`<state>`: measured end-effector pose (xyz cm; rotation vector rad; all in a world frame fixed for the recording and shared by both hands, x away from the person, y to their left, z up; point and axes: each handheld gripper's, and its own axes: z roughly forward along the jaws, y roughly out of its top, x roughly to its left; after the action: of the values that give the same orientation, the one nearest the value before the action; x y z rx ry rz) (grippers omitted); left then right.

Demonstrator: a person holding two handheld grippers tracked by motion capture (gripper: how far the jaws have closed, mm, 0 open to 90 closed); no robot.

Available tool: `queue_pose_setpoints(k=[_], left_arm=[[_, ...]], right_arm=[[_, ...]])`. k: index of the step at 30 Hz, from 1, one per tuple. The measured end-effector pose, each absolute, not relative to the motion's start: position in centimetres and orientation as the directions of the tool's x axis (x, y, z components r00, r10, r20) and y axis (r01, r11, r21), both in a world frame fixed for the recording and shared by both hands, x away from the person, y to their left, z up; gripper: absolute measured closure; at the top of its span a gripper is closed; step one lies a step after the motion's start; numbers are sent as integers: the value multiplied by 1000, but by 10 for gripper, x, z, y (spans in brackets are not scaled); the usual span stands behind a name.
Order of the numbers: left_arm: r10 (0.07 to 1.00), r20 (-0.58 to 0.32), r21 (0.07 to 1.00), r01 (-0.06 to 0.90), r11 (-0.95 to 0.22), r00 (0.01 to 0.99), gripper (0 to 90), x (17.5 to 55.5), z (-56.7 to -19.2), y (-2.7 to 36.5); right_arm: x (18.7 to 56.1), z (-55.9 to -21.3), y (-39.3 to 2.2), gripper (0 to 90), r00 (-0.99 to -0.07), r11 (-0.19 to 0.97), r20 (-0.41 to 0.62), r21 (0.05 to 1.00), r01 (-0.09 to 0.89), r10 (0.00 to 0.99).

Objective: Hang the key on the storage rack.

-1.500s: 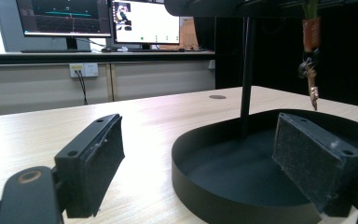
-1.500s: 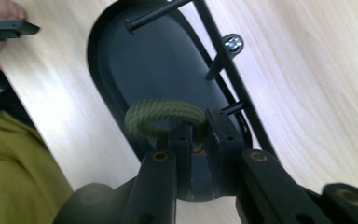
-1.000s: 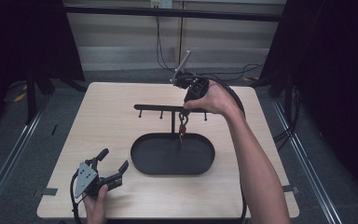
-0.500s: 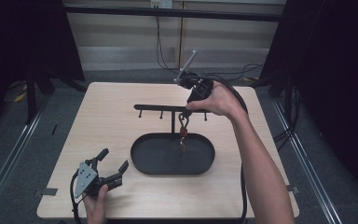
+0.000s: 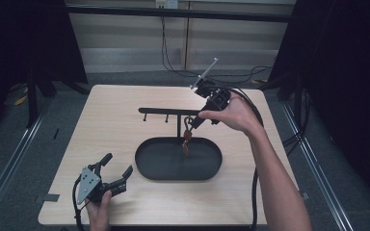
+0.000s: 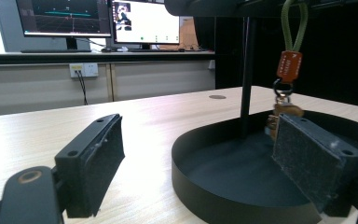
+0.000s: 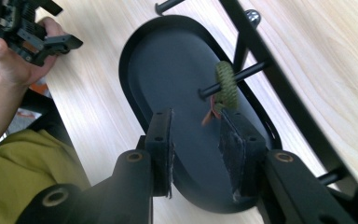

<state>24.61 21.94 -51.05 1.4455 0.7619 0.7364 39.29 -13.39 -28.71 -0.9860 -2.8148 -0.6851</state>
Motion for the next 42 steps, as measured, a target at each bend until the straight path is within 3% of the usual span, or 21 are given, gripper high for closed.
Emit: queue_pose_setpoints(k=[14,16,26,34,42], left_arm=[[819,-9,1000,18,-1,574,160,246,-510,219],[819,-9,1000,18,-2,574,160,246,-510,220],[818,-13,1000,18,3,574,160,246,-511,219],[817,-12,1000,19,1,576,160,246,-511,219],[820,-11,1000,16,2,572,160,246,-510,219]], right_arm=[[362,-303,-157,637,-785,608,227,523,598,576],[356,-307,-158,591,-776,583,216,550,598,592],[329,-333,-164,525,-811,523,194,677,518,552],[306,-358,-166,494,-809,435,150,780,450,568],[284,-388,-175,390,-772,358,130,830,428,622]])
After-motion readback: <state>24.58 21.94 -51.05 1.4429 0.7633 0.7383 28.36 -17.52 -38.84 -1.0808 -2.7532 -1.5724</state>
